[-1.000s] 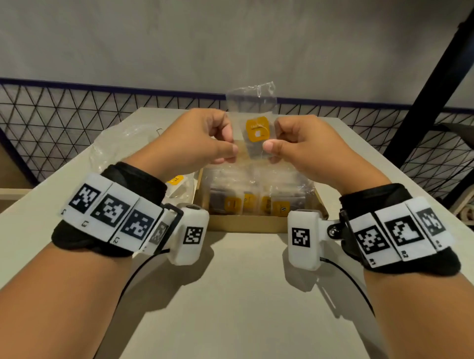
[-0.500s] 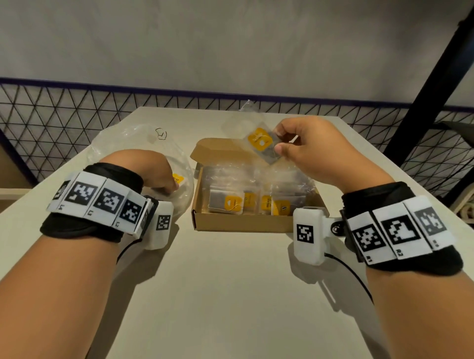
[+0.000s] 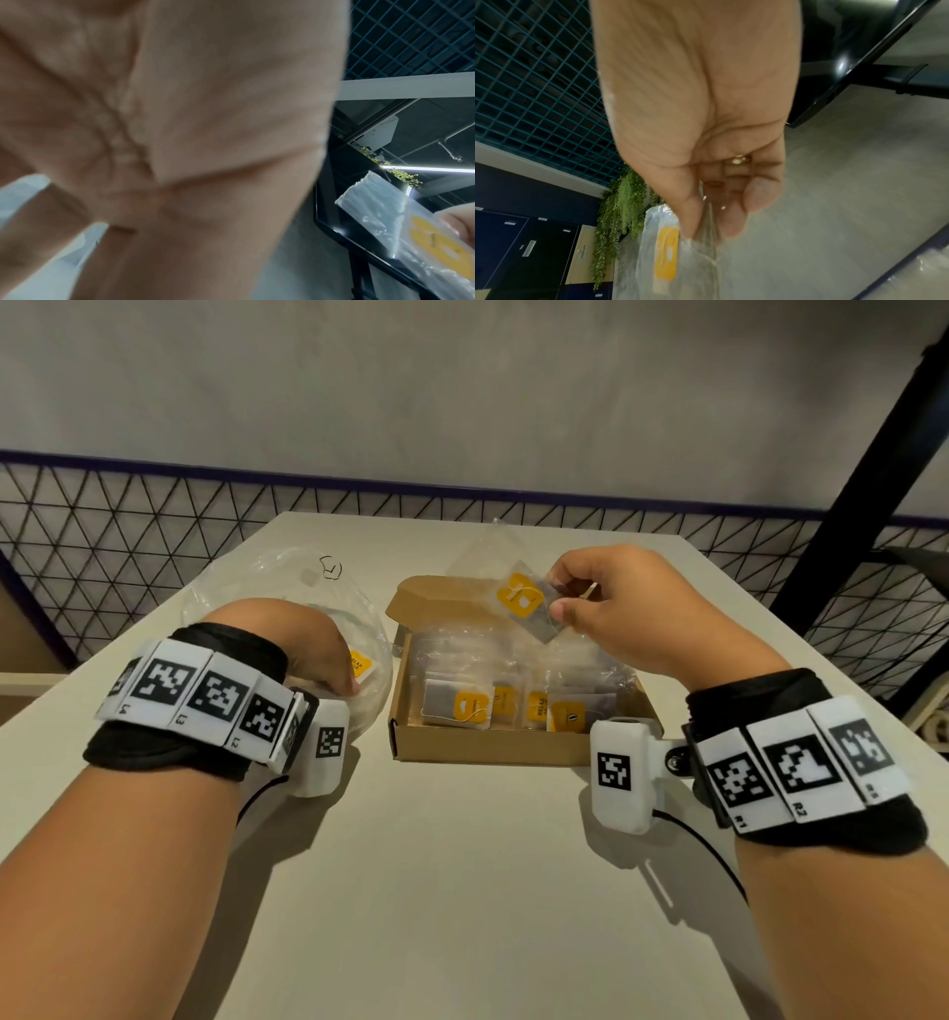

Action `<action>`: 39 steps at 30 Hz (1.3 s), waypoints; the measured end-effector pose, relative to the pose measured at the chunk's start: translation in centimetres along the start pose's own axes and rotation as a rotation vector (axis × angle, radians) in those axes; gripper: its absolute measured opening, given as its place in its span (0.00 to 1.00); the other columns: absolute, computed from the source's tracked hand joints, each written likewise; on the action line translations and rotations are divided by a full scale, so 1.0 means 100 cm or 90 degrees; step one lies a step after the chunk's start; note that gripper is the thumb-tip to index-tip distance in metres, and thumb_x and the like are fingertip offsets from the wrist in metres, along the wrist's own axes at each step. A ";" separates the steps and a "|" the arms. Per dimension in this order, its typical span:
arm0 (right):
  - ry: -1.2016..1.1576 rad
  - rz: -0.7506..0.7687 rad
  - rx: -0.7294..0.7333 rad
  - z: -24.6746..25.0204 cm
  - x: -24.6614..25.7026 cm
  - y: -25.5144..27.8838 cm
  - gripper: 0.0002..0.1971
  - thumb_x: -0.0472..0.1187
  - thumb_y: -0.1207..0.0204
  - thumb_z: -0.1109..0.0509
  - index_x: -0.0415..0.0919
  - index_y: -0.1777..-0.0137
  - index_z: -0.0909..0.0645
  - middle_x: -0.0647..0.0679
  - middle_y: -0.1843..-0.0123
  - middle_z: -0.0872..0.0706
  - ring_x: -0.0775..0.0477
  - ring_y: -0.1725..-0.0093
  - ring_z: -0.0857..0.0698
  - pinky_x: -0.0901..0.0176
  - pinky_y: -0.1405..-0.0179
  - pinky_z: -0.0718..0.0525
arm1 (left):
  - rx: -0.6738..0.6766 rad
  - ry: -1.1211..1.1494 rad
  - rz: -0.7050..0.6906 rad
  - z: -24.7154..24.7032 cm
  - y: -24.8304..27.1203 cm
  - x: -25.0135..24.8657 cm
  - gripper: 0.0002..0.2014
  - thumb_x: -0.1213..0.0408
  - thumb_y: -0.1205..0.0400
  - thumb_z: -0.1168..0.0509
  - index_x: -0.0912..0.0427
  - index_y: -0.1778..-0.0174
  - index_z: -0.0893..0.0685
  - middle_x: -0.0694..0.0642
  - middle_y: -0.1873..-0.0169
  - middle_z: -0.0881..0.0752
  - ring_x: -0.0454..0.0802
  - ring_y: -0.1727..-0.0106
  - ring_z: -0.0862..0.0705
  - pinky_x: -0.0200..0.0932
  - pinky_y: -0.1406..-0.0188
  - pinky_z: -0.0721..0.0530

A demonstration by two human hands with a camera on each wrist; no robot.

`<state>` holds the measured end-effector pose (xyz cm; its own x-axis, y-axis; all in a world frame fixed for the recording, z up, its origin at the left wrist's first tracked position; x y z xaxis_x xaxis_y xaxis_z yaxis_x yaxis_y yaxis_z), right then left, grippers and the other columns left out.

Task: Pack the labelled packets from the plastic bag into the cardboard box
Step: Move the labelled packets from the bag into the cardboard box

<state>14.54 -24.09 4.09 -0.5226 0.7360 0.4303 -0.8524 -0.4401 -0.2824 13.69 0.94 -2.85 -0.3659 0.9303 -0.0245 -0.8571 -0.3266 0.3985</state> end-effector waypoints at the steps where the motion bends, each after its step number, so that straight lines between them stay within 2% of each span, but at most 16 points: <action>1: 0.000 -0.002 0.001 0.000 0.000 0.000 0.08 0.39 0.21 0.34 0.45 0.45 0.17 0.52 0.55 0.18 0.56 0.59 0.23 0.70 0.64 0.28 | 0.004 0.001 -0.002 -0.001 -0.001 0.001 0.19 0.47 0.25 0.31 0.55 0.43 0.16 0.54 0.46 0.15 0.54 0.44 0.18 0.53 0.35 0.22; 6: 0.010 -0.005 0.004 -0.001 0.000 0.000 0.08 0.39 0.21 0.34 0.45 0.45 0.17 0.50 0.54 0.17 0.53 0.55 0.22 0.70 0.64 0.27 | -0.030 -0.016 -0.007 0.004 0.008 -0.006 0.18 0.55 0.22 0.32 0.60 0.41 0.17 0.57 0.44 0.16 0.56 0.41 0.20 0.50 0.35 0.21; 10: 0.012 -0.003 0.001 0.001 -0.001 0.001 0.07 0.40 0.21 0.34 0.46 0.45 0.17 0.51 0.54 0.17 0.56 0.59 0.24 0.71 0.66 0.29 | -0.130 -0.023 -0.017 0.021 0.023 -0.011 0.14 0.64 0.19 0.35 0.62 0.39 0.17 0.59 0.39 0.18 0.58 0.37 0.21 0.46 0.36 0.23; 12: 0.010 -0.005 0.003 0.002 -0.002 0.001 0.07 0.39 0.21 0.34 0.46 0.45 0.17 0.51 0.54 0.17 0.55 0.58 0.23 0.71 0.66 0.28 | -0.160 0.038 -0.035 0.029 0.029 -0.013 0.12 0.67 0.18 0.38 0.61 0.40 0.17 0.59 0.41 0.18 0.58 0.41 0.21 0.46 0.42 0.24; 15: 0.017 -0.007 0.017 0.002 -0.004 0.001 0.07 0.38 0.22 0.32 0.47 0.46 0.17 0.51 0.54 0.16 0.53 0.55 0.20 0.70 0.63 0.26 | -0.248 0.165 -0.078 0.041 0.034 -0.010 0.10 0.72 0.20 0.36 0.59 0.45 0.22 0.61 0.50 0.20 0.53 0.58 0.24 0.46 0.57 0.22; 17: 0.019 -0.011 0.028 0.003 -0.007 0.001 0.08 0.36 0.24 0.31 0.50 0.50 0.19 0.52 0.55 0.17 0.55 0.58 0.20 0.70 0.63 0.26 | -0.305 0.245 -0.131 0.046 0.037 -0.007 0.17 0.74 0.24 0.32 0.53 0.45 0.27 0.57 0.53 0.20 0.47 0.64 0.25 0.40 0.70 0.27; 18: 0.016 -0.013 0.034 0.003 -0.008 0.002 0.09 0.35 0.25 0.30 0.50 0.52 0.21 0.53 0.57 0.17 0.57 0.60 0.21 0.71 0.64 0.26 | -0.315 0.268 -0.167 0.047 0.040 -0.009 0.20 0.73 0.26 0.30 0.52 0.45 0.29 0.55 0.54 0.20 0.45 0.64 0.25 0.38 0.72 0.30; 20: 0.005 -0.017 0.047 0.004 -0.011 0.003 0.11 0.32 0.27 0.28 0.50 0.55 0.23 0.54 0.60 0.18 0.60 0.62 0.21 0.70 0.65 0.25 | -0.316 0.288 -0.251 0.048 0.048 -0.020 0.19 0.72 0.27 0.28 0.52 0.46 0.27 0.50 0.56 0.21 0.42 0.63 0.24 0.35 0.70 0.30; 22: 0.001 -0.018 0.060 0.004 -0.014 0.004 0.13 0.29 0.29 0.28 0.49 0.60 0.23 0.51 0.60 0.16 0.55 0.61 0.18 0.63 0.60 0.19 | -0.292 0.292 -0.330 0.047 0.056 -0.035 0.12 0.70 0.26 0.28 0.53 0.53 0.23 0.46 0.58 0.19 0.40 0.61 0.21 0.35 0.66 0.27; 24: 0.024 -0.019 0.079 0.004 -0.017 0.005 0.11 0.28 0.29 0.29 0.47 0.62 0.21 0.48 0.59 0.14 0.50 0.57 0.15 0.55 0.53 0.15 | -0.261 0.291 -0.377 0.043 0.060 -0.048 0.07 0.69 0.25 0.29 0.52 0.60 0.18 0.46 0.60 0.16 0.44 0.58 0.17 0.39 0.58 0.21; 25: 0.040 -0.021 0.093 0.004 -0.018 0.005 0.10 0.28 0.29 0.30 0.45 0.62 0.20 0.48 0.59 0.13 0.50 0.56 0.15 0.54 0.53 0.15 | -0.251 0.284 -0.385 0.041 0.060 -0.052 0.07 0.69 0.24 0.29 0.51 0.62 0.17 0.46 0.61 0.14 0.45 0.57 0.16 0.41 0.55 0.19; 29: 0.082 -0.038 0.150 0.001 -0.020 0.008 0.07 0.27 0.28 0.31 0.39 0.62 0.17 0.52 0.63 0.13 0.62 0.63 0.17 0.71 0.64 0.23 | -0.233 0.241 -0.397 0.032 0.057 -0.063 0.11 0.71 0.23 0.31 0.49 0.66 0.14 0.41 0.66 0.14 0.36 0.62 0.17 0.30 0.60 0.22; 33: 0.121 -0.072 0.182 0.000 -0.024 0.009 0.12 0.27 0.27 0.34 0.42 0.62 0.14 0.57 0.67 0.18 0.61 0.66 0.22 0.72 0.67 0.27 | -0.254 0.175 -0.412 0.027 0.058 -0.072 0.11 0.72 0.23 0.32 0.51 0.64 0.11 0.38 0.67 0.17 0.34 0.65 0.20 0.26 0.66 0.27; 35: 0.134 -0.097 0.213 -0.005 -0.027 0.011 0.13 0.28 0.27 0.34 0.44 0.62 0.13 0.55 0.63 0.15 0.59 0.63 0.21 0.69 0.64 0.25 | -0.238 0.132 -0.420 0.022 0.056 -0.075 0.12 0.72 0.23 0.33 0.49 0.63 0.11 0.40 0.63 0.16 0.35 0.62 0.21 0.30 0.62 0.24; 37: 0.144 -0.121 0.259 -0.009 -0.028 0.014 0.12 0.29 0.27 0.34 0.45 0.61 0.12 0.54 0.60 0.13 0.56 0.60 0.19 0.64 0.59 0.22 | -0.187 0.064 -0.422 0.014 0.053 -0.079 0.16 0.73 0.22 0.35 0.44 0.60 0.11 0.42 0.53 0.15 0.40 0.53 0.19 0.40 0.48 0.19; 39: 0.165 -0.135 0.314 -0.015 -0.028 0.017 0.12 0.30 0.27 0.34 0.45 0.58 0.11 0.56 0.62 0.14 0.57 0.60 0.20 0.65 0.61 0.22 | -0.135 -0.015 -0.422 0.004 0.051 -0.082 0.18 0.75 0.21 0.38 0.46 0.53 0.10 0.42 0.46 0.16 0.45 0.44 0.19 0.45 0.41 0.19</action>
<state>14.63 -26.10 1.12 -0.3715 0.9080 0.1936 -0.8778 -0.4114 0.2452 12.44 -8.32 -0.26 0.2652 0.9474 -0.1791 -0.9502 0.2884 0.1182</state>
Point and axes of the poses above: each hand's wrist, its own y-axis away from the middle knuckle, its own z-axis out of the back of the hand, x = y × z, the point moved 5 cm from there along -y, towards the middle knuckle
